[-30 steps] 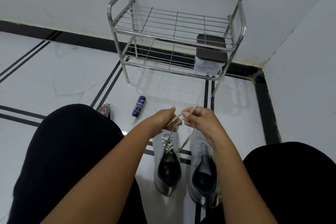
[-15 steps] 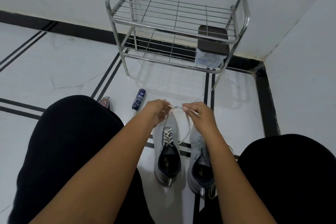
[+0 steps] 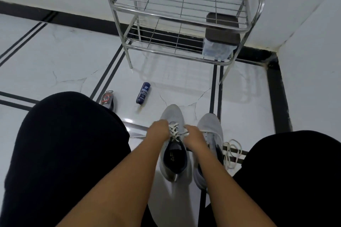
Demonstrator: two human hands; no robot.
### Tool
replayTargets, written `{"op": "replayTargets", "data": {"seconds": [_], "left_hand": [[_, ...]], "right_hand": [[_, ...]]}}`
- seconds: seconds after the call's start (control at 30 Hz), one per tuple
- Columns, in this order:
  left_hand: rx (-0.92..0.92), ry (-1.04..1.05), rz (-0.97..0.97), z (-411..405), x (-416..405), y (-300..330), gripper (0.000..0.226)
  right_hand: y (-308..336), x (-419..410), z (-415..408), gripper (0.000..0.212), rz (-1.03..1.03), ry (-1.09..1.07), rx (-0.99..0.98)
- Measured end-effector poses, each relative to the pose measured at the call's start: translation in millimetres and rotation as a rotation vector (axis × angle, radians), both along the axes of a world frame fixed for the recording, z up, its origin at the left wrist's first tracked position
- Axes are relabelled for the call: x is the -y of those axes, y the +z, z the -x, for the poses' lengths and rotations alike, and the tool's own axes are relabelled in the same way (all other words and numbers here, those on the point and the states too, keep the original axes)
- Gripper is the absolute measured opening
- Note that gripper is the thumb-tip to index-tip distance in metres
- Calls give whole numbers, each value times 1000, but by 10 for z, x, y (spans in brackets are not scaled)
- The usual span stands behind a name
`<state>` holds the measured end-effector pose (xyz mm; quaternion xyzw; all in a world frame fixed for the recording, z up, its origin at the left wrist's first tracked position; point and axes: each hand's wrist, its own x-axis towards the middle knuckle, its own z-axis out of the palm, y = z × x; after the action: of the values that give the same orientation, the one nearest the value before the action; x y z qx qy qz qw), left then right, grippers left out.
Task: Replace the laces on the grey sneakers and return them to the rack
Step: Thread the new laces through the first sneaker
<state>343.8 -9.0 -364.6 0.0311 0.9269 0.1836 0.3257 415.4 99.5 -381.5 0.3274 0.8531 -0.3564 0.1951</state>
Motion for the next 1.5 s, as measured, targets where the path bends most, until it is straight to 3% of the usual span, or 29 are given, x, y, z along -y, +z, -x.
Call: {"op": "replayTargets", "data": {"seconds": [0.07, 0.17, 0.5, 0.8, 1.0, 1.13, 1.23, 1.3, 1.4, 1.5], "left_hand": [[46, -126, 47, -127, -5, -223, 31], [24, -199, 131, -123, 11, -443, 25], [133, -204, 278, 44, 60, -599, 25], [232, 148, 58, -114, 121, -738, 19], [102, 113, 10, -257, 162, -685, 25], [21, 379, -30, -191, 349, -703, 35], [156, 441, -15, -162, 487, -763, 33], [186, 354, 12, -201, 509, -734, 34], [134, 149, -6, -296, 422, -650, 29], [77, 29, -49, -366, 344, -681, 17]], "right_hand": [[-124, 41, 23, 41, -8, 165, 77], [-209, -28, 78, 21, -52, 175, 119], [-336, -107, 292, 16, 74, 42, 203], [-422, -91, 182, 8, 40, -164, 106], [-335, -24, 110, 13, -27, -114, 9], [-288, -189, -59, 13, -89, -164, 48], [-304, -262, -214, 15, -132, -168, 68], [-312, -246, -251, 17, -107, -103, 54], [-238, -125, -205, 40, 0, 68, 15], [-269, 9, -157, 21, 22, 88, -19]]}}
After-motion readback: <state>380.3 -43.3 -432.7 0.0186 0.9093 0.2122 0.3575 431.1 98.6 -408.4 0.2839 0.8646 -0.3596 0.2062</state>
